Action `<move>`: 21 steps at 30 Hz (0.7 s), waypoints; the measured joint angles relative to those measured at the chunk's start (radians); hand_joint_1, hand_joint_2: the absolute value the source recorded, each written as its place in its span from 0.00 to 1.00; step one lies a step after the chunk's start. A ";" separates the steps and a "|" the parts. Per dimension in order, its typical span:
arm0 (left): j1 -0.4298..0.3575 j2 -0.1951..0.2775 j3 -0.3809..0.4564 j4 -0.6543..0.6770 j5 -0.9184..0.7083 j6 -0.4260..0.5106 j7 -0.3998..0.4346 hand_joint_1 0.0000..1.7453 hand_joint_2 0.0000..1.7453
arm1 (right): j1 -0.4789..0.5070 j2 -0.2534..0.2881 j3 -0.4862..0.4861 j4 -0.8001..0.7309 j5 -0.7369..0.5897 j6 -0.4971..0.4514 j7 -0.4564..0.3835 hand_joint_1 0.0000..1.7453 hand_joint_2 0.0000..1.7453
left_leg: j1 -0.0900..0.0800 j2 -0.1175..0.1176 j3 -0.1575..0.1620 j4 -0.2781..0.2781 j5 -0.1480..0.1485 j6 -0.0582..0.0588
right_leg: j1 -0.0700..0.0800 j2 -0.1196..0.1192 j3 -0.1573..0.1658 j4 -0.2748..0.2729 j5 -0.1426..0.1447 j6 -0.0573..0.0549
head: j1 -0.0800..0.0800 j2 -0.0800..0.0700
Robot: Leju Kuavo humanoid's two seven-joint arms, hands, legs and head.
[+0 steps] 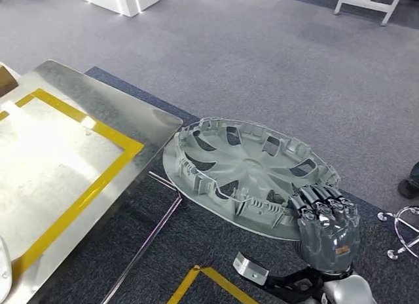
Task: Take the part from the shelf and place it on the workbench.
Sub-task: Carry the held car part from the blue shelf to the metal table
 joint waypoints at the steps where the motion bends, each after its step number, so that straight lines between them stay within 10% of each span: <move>1: -0.001 -0.001 0.000 0.000 -0.002 -0.001 0.001 0.00 1.00 | 0.000 0.000 0.000 0.000 0.000 0.001 0.002 1.00 1.00 | -0.001 0.029 -0.028 0.059 -0.032 -0.003 | 0.002 -0.014 0.001 0.000 -0.001 -0.005 | -0.003 0.000; 3: -0.003 -0.001 0.000 0.001 -0.006 -0.001 0.003 0.00 1.00 | -0.001 0.000 0.001 0.001 0.000 0.001 0.005 1.00 1.00 | 0.001 0.051 -0.090 0.187 -0.086 -0.007 | 0.007 -0.043 0.001 0.000 -0.004 -0.010 | -0.005 0.000; 5: -0.001 -0.001 0.000 0.001 -0.009 -0.003 0.006 0.00 1.00 | -0.003 0.000 0.001 0.003 0.000 0.002 0.006 1.00 1.00 | 0.001 0.055 -0.098 0.208 -0.073 -0.006 | 0.010 -0.069 0.003 0.001 -0.007 -0.012 | -0.005 0.000; 8: -0.001 0.002 0.001 0.001 -0.010 -0.007 0.012 0.00 1.00 | -0.008 0.000 0.003 0.005 0.000 0.003 0.008 1.00 1.00 | -0.008 0.106 0.001 0.026 0.018 0.009 | 0.016 -0.102 0.013 0.002 -0.016 -0.006 | -0.005 0.000; 10: -0.006 0.003 0.001 0.001 -0.011 -0.008 0.014 0.00 1.00 | -0.011 0.000 0.004 0.006 0.000 0.003 0.009 1.00 1.00 | -0.019 0.145 0.037 -0.049 0.032 0.022 | 0.022 -0.123 0.017 0.003 -0.021 0.002 | -0.004 0.000; 12: -0.007 0.003 0.001 0.001 -0.011 -0.008 0.016 0.00 1.00 | -0.015 0.000 0.006 0.008 0.000 0.004 0.010 1.00 1.00 | -0.022 0.133 0.035 -0.059 0.029 0.030 | 0.024 -0.146 0.021 0.001 -0.025 0.010 | -0.004 0.000; 15: -0.004 0.002 0.001 0.001 -0.013 -0.008 0.019 0.00 1.00 | -0.020 0.000 0.009 0.010 0.000 0.004 0.014 1.00 1.00 | -0.013 0.097 0.041 -0.069 0.036 0.046 | 0.020 -0.096 0.001 0.054 -0.065 0.025 | 0.001 0.000; 18: -0.008 0.002 0.002 0.001 -0.014 -0.008 0.021 0.00 1.00 | -0.020 0.000 0.010 0.013 0.000 0.004 0.014 1.00 1.00 | -0.009 0.058 0.040 -0.070 0.039 0.054 | 0.014 -0.033 -0.097 0.248 -0.151 0.032 | 0.007 0.000; 21: -0.007 0.001 0.002 0.002 -0.014 -0.011 0.022 0.00 1.00 | -0.019 0.000 0.010 0.017 0.000 0.005 0.015 1.00 1.00 | -0.008 0.016 0.043 -0.069 0.038 0.053 | 0.012 -0.025 -0.114 0.252 -0.110 0.033 | 0.007 0.000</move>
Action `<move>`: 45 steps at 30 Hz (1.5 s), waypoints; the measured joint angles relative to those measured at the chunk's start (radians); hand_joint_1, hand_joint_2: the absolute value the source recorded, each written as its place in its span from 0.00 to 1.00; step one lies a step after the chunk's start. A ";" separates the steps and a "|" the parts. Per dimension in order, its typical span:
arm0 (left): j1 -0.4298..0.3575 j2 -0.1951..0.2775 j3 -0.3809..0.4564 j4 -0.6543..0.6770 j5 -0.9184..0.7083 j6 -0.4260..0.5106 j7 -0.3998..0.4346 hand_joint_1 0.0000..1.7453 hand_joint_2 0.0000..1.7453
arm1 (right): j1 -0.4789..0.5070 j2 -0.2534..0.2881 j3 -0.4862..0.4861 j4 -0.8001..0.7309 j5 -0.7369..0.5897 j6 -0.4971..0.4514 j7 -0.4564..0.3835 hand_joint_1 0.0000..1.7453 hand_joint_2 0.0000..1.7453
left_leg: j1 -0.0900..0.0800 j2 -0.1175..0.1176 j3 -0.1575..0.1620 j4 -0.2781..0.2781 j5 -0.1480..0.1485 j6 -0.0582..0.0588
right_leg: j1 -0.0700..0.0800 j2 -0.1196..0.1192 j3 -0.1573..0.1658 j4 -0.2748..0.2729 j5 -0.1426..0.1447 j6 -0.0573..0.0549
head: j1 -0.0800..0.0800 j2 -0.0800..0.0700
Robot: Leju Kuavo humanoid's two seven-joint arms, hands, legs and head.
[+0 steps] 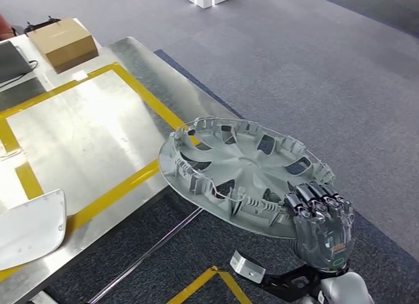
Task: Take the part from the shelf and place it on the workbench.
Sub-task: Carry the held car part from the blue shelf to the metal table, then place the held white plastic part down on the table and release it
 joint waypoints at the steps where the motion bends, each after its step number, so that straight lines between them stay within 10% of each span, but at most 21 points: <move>1: 0.001 0.000 0.000 0.000 0.000 0.000 0.001 0.00 1.00 | 0.000 0.000 0.000 0.001 0.000 0.000 0.000 1.00 1.00 | 0.001 -0.014 0.002 0.001 -0.001 -0.002 | -0.002 0.011 0.029 -0.068 0.043 -0.001 | 0.000 0.000; 4: -0.001 0.000 0.000 0.000 -0.001 0.000 0.002 0.00 1.00 | -0.002 0.000 0.001 0.002 0.000 0.000 0.002 1.00 1.00 | 0.000 -0.050 -0.005 0.007 -0.001 -0.018 | -0.010 0.072 0.103 -0.230 0.102 -0.005 | -0.001 0.000; 7: 0.002 0.002 0.001 0.000 -0.003 0.001 0.003 0.00 1.00 | -0.004 0.000 0.003 0.002 0.000 0.001 0.005 1.00 1.00 | 0.006 -0.071 -0.018 0.008 0.006 -0.038 | -0.008 0.059 0.111 -0.245 0.102 -0.020 | -0.002 0.000; 11: 0.002 0.001 0.001 0.001 -0.006 0.001 0.005 0.00 1.00 | -0.005 0.000 0.006 0.002 0.000 0.003 0.009 1.00 1.00 | 0.005 0.022 -0.091 0.157 -0.080 -0.058 | -0.008 0.007 0.118 -0.254 0.104 -0.044 | -0.015 0.000; 14: 0.002 0.001 0.001 0.002 -0.006 0.001 0.005 0.00 1.00 | -0.005 0.000 0.007 0.003 0.000 0.003 0.009 1.00 1.00 | 0.009 0.039 -0.155 0.290 -0.117 -0.063 | -0.004 -0.035 0.120 -0.253 0.099 -0.047 | -0.015 0.000; 18: 0.003 0.003 0.002 0.002 -0.006 0.001 0.006 0.00 1.00 | -0.005 0.000 0.009 0.004 0.000 0.003 0.009 1.00 1.00 | 0.000 0.088 -0.034 0.069 -0.010 -0.045 | 0.003 -0.080 0.135 -0.253 0.087 -0.039 | -0.015 0.000; 20: 0.000 0.004 0.002 0.002 -0.006 0.001 0.006 0.00 1.00 | -0.007 0.000 0.011 0.004 0.000 0.003 0.009 1.00 1.00 | -0.009 0.110 -0.008 0.013 -0.006 -0.034 | 0.009 -0.101 0.139 -0.252 0.081 -0.030 | -0.014 0.000; 22: 0.001 0.004 0.002 0.002 -0.006 0.001 0.006 0.00 1.00 | -0.009 0.000 0.013 0.004 0.000 0.003 0.009 1.00 1.00 | -0.008 0.092 -0.008 0.007 -0.005 -0.024 | 0.010 -0.116 0.141 -0.254 0.076 -0.021 | -0.013 0.000; 24: 0.005 0.004 0.002 0.002 -0.006 0.001 0.007 0.00 1.00 | -0.011 0.000 0.015 0.004 0.000 0.005 0.009 1.00 1.00 | -0.001 0.072 -0.004 -0.001 -0.001 -0.013 | 0.007 -0.082 0.131 -0.226 0.052 -0.011 | -0.011 0.000; 26: 0.003 0.005 0.002 0.002 -0.006 0.001 0.008 0.00 1.00 | -0.011 0.000 0.016 0.004 0.000 0.007 0.010 1.00 1.00 | 0.004 0.051 -0.002 -0.004 0.001 -0.006 | 0.003 -0.026 0.081 -0.117 -0.005 -0.005 | -0.005 0.000; 29: 0.000 0.005 0.001 0.002 -0.007 0.000 0.010 0.00 1.00 | -0.010 0.000 0.016 0.006 0.000 0.011 0.013 1.00 1.00 | 0.004 0.014 -0.003 -0.004 0.001 -0.004 | 0.001 -0.004 -0.007 0.040 -0.050 -0.001 | -0.002 0.000; 33: 0.001 0.004 0.002 0.002 -0.007 -0.001 0.011 0.00 1.00 | -0.010 0.000 0.016 0.007 0.000 0.014 0.017 1.00 1.00 | 0.005 -0.040 0.001 0.000 -0.002 -0.013 | -0.008 0.046 0.076 -0.170 0.082 -0.004 | -0.001 0.000; 35: -0.001 0.004 0.002 0.002 -0.008 -0.001 0.012 0.00 1.00 | -0.011 0.000 0.017 0.007 0.000 0.015 0.018 1.00 1.00 | 0.005 -0.062 -0.008 0.003 0.001 -0.026 | -0.013 0.083 0.108 -0.239 0.097 -0.009 | 0.000 0.000; 37: 0.001 0.006 0.002 0.002 -0.008 -0.001 0.012 0.00 1.00 | -0.011 0.000 0.017 0.007 0.000 0.015 0.019 1.00 1.00 | 0.008 -0.082 -0.018 0.004 0.006 -0.039 | -0.012 0.071 0.113 -0.243 0.095 -0.019 | 0.000 0.000; 42: 0.000 0.006 0.003 0.002 -0.009 -0.001 0.013 0.00 1.00 | -0.010 0.000 0.018 0.007 0.000 0.016 0.029 1.00 1.00 | 0.006 0.026 -0.110 0.191 -0.092 -0.060 | -0.009 0.001 0.123 -0.251 0.094 -0.046 | -0.017 0.000; 45: 0.000 0.006 0.003 0.002 -0.009 -0.001 0.015 0.00 1.00 | -0.009 0.000 0.018 0.007 0.000 0.016 0.030 1.00 1.00 | 0.009 0.040 -0.154 0.281 -0.104 -0.061 | -0.004 -0.042 0.127 -0.250 0.088 -0.048 | -0.017 0.000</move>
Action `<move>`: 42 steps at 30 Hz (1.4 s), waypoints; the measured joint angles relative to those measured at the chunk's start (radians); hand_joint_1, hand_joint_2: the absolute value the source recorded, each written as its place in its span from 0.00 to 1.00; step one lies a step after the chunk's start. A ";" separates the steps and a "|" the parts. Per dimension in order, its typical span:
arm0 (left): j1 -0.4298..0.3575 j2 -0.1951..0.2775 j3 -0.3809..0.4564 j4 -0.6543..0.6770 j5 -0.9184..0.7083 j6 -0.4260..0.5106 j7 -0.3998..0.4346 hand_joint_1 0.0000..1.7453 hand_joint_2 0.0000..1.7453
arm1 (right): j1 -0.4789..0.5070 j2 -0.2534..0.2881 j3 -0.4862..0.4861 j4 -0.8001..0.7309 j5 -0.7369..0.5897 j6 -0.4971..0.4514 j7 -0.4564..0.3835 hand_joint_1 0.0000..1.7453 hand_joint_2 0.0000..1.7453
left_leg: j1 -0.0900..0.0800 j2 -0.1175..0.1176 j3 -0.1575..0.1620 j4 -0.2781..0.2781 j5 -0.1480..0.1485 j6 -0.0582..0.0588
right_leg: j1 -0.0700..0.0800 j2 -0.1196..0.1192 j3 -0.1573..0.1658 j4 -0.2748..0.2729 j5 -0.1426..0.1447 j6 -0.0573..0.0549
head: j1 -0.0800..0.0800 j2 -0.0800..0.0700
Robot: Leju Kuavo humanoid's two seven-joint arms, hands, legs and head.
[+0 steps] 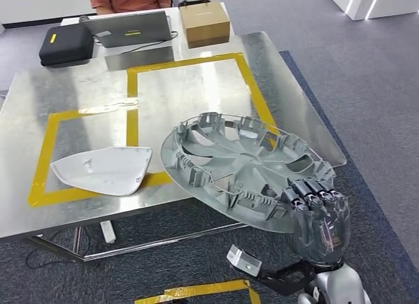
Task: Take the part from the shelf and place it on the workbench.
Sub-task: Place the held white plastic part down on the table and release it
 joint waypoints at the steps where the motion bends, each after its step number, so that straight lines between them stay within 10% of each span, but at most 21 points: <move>1: 0.001 0.000 0.000 0.000 0.000 0.000 0.001 0.00 1.00 | 0.000 0.000 0.000 0.000 0.000 0.000 0.000 1.00 1.00 | -0.001 0.005 0.023 -0.042 0.031 0.004 | 0.001 -0.013 0.003 0.000 -0.003 0.001 | 0.000 0.000; 3: 0.001 0.002 0.000 0.000 0.000 0.000 0.001 0.00 1.00 | 0.000 0.000 0.002 0.000 0.000 0.000 0.001 1.00 1.00 | -0.009 0.046 0.097 -0.176 0.091 0.018 | 0.006 -0.034 0.011 0.000 -0.010 0.005 | 0.000 0.000; 6: -0.004 0.003 0.000 0.000 0.000 0.000 0.002 0.00 1.00 | -0.001 0.000 0.007 0.000 -0.007 0.006 0.008 1.00 1.00 | -0.025 0.092 0.140 -0.265 0.100 0.034 | 0.014 -0.061 0.017 -0.001 -0.018 0.017 | 0.002 0.000; 11: 0.002 0.001 0.001 0.000 0.000 -0.001 0.010 0.00 1.00 | -0.002 0.000 0.010 0.000 -0.064 0.071 0.036 1.00 1.00 | -0.022 0.072 0.143 -0.275 0.102 0.031 | 0.018 -0.076 0.018 -0.009 -0.024 -0.005 | 0.006 0.000; 23: 0.001 0.003 0.001 0.000 0.000 -0.002 0.015 0.00 1.00 | 0.009 0.019 -0.014 0.004 -0.117 0.162 0.063 1.00 1.00 | -0.025 0.074 0.143 -0.274 0.099 0.041 | 0.015 -0.073 0.031 -0.021 -0.015 0.023 | 0.005 0.000; 42: -0.001 0.004 0.001 0.000 0.003 -0.002 0.024 0.00 1.00 | 0.021 0.054 -0.070 0.020 -0.180 0.284 0.108 1.00 1.00 | -0.022 0.074 0.148 -0.274 0.099 0.041 | 0.016 -0.073 0.027 -0.020 -0.018 0.024 | 0.005 0.000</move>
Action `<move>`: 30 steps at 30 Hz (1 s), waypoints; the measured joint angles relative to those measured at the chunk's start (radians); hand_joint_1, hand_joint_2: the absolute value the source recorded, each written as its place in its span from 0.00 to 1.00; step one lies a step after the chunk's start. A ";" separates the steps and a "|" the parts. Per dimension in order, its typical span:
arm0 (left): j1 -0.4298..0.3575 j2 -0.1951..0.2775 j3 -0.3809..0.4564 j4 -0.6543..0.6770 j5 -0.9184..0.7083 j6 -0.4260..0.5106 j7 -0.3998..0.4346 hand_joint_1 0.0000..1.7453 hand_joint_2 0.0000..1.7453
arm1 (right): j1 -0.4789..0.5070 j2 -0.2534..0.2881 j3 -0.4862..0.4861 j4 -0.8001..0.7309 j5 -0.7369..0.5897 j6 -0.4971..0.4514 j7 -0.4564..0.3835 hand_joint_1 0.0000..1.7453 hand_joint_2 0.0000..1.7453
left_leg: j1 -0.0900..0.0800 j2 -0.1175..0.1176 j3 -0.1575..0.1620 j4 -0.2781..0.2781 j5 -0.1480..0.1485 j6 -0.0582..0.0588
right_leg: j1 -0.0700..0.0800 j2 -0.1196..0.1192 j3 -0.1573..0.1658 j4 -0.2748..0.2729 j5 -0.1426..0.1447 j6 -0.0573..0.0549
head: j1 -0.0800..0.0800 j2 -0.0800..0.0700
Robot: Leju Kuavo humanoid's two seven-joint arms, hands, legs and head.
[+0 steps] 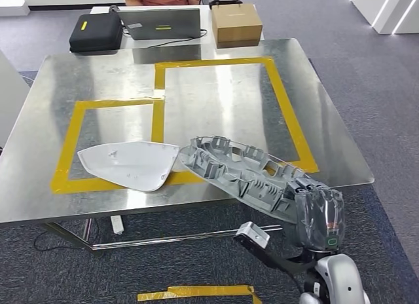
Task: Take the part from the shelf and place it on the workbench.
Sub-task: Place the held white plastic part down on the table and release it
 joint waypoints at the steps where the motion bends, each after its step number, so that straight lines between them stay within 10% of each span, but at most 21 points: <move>1: -0.001 0.002 0.000 0.000 0.000 0.000 0.001 0.00 1.00 | 0.000 0.006 -0.012 0.005 -0.014 0.019 0.007 1.00 1.00 | 0.000 0.000 0.000 0.000 0.000 0.000 | 0.000 0.000 -0.001 0.000 0.000 0.000 | 0.000 0.000; 17: -0.011 0.036 -0.001 0.003 0.000 0.001 0.010 0.00 1.00 | -0.090 0.077 -0.233 0.201 -0.087 0.171 0.091 1.00 1.00 | 0.000 0.000 0.005 0.000 0.000 0.000 | 0.000 0.000 0.003 0.000 -0.001 0.000 | 0.000 0.000; 30: -0.022 0.046 -0.003 0.034 0.017 0.017 0.049 0.00 1.00 | -0.254 0.082 -0.113 0.389 -0.038 0.166 0.048 1.00 1.00 | 0.001 0.002 0.005 0.000 0.001 -0.001 | 0.000 0.002 0.011 0.001 0.001 0.000 | 0.000 0.000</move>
